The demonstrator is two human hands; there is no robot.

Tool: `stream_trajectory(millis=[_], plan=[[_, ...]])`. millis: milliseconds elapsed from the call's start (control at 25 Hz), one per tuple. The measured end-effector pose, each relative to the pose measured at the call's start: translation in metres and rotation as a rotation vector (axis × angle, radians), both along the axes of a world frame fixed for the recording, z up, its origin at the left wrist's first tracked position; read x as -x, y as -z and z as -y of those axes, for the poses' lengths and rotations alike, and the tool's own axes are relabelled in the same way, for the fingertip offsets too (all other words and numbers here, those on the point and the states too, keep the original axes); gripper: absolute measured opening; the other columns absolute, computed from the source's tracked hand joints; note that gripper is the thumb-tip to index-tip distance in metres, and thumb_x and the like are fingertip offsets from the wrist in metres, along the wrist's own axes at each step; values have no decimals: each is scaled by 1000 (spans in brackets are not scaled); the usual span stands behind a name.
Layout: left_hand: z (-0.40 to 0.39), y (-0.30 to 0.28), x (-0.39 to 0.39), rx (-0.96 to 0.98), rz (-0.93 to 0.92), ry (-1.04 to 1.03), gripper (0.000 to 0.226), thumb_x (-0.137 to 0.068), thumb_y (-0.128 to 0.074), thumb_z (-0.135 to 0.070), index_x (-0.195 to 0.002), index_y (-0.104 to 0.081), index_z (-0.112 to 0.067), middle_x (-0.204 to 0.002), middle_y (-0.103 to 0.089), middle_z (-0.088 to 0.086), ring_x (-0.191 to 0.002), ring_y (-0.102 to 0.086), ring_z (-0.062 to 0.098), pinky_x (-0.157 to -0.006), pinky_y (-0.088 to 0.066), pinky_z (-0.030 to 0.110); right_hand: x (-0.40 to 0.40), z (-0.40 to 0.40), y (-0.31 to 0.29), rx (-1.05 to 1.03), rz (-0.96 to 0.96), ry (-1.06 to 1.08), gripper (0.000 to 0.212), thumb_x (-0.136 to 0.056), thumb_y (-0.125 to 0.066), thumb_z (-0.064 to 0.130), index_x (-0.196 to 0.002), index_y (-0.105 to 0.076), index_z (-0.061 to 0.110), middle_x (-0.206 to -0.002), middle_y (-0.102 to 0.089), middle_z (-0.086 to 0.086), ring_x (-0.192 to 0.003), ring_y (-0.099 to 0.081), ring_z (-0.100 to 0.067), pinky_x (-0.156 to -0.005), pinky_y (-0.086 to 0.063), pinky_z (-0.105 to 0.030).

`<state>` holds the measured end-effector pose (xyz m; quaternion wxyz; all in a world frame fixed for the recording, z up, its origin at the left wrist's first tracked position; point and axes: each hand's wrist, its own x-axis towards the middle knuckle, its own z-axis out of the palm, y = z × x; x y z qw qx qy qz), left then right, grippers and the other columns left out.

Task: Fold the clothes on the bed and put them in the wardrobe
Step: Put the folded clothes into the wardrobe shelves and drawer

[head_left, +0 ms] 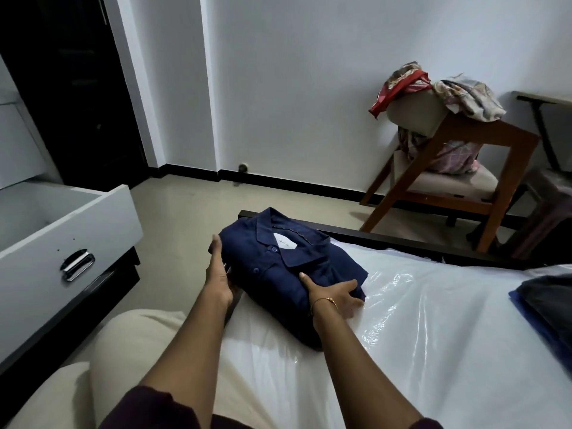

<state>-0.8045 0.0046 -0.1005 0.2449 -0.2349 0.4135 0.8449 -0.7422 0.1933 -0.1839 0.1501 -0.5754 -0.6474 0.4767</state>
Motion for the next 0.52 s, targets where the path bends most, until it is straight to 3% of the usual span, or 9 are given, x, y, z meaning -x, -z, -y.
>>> stream_trajectory(millis=[120, 200, 280, 400, 520], plan=[[0, -14, 16, 192, -81, 209, 69, -75, -85, -60, -115, -69, -5, -110, -75, 18, -102, -73, 37, -93, -59, 46, -3, -18, 7, 103, -147, -23, 159, -69, -128, 50, -192, -33, 13, -181, -58, -30, -154, -69, -54, -137, -71, -67], [1, -17, 24, 274, -126, 238, 54, -85, -82, -45, -122, -71, -8, -111, -76, 16, -96, -73, 34, -81, -60, 42, -6, -21, 12, 181, -230, -25, 152, -74, -126, 44, -193, -37, 15, -176, -71, -24, -154, -72, -52, -140, -68, -66], [4, -19, 32, 302, -173, 250, 43, -91, -73, -34, -124, -73, -7, -112, -77, 16, -90, -73, 30, -73, -58, 37, -6, -13, 6, 214, -302, -36, 135, -79, -124, 35, -189, -47, 15, -171, -76, -22, -151, -74, -50, -142, -68, -65], [28, -32, 42, 309, -234, 168, 19, -92, -66, -24, -106, -72, -12, -108, -74, 13, -90, -67, 26, -70, -55, 35, 9, 7, -9, 237, -396, -68, 113, -85, -120, 20, -180, -60, 15, -167, -78, -20, -147, -76, -46, -142, -68, -64], [72, -44, 61, 252, -233, 39, 18, -90, -64, -13, -105, -71, -6, -112, -72, 18, -92, -67, 30, -73, -56, 38, 42, 38, -32, 232, -390, -183, 110, -88, -118, 19, -181, -59, 18, -168, -77, -19, -149, -74, -47, -144, -65, -67]])
